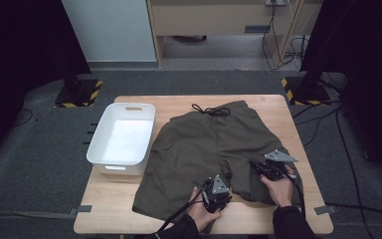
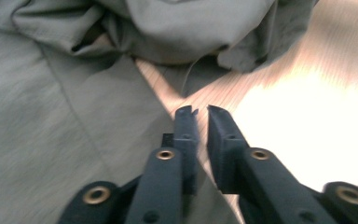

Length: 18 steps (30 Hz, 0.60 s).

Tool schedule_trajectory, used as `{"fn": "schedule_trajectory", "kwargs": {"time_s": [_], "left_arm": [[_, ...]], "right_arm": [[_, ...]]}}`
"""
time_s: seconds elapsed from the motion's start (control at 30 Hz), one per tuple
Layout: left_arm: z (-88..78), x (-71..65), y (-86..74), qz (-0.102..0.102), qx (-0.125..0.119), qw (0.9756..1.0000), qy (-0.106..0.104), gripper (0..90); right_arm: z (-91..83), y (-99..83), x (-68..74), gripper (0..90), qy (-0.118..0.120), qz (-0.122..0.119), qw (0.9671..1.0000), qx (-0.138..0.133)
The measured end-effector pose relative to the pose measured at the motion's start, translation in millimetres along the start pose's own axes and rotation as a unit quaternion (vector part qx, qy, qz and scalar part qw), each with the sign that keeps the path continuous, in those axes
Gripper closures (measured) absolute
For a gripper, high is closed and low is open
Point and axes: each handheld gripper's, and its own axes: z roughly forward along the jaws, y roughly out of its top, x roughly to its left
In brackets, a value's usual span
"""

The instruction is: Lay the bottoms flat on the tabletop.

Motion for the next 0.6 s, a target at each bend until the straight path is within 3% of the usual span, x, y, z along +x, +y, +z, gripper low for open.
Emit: {"fn": "schedule_trajectory", "kwargs": {"time_s": [0.03, 0.13, 0.3, 0.4, 0.53, 0.6], "left_arm": [[1.0, -1.3, 1.8, 0.005, -0.003, 1.0, 0.003, 70.5], [3.6, -2.2, 6.3, 0.013, -0.005, 0.9999, 0.011, 68.8], [15.8, 1.3, 12.8, 0.009, 0.006, 0.9998, 0.017, 66.5], [18.4, 1.9, 15.1, 0.01, 0.005, 0.9996, 0.026, 72.6], [18.4, 5.3, 15.0, 0.013, 0.005, 0.999, 0.043, 88.7], [17.7, 5.6, 14.4, 0.015, 0.004, 0.9988, 0.046, 90.0]], "right_arm": [[0.4, 0.0, 0.1, 90.0, 0.002, -0.002, 1.0, 0.002], [1.7, -0.9, 1.0, 89.9, 0.003, -0.003, 1.0, 0.009], [3.2, -1.7, 1.5, 89.9, 0.008, -0.004, 0.9998, 0.016], [2.6, -1.2, 1.2, 89.9, 0.011, -0.001, 0.9999, 0.013], [1.3, -0.1, -0.8, 89.9, 0.013, 0.004, 0.9999, 0.007], [0.6, 0.5, -1.6, 89.9, 0.012, 0.004, 0.9999, 0.003]]}}
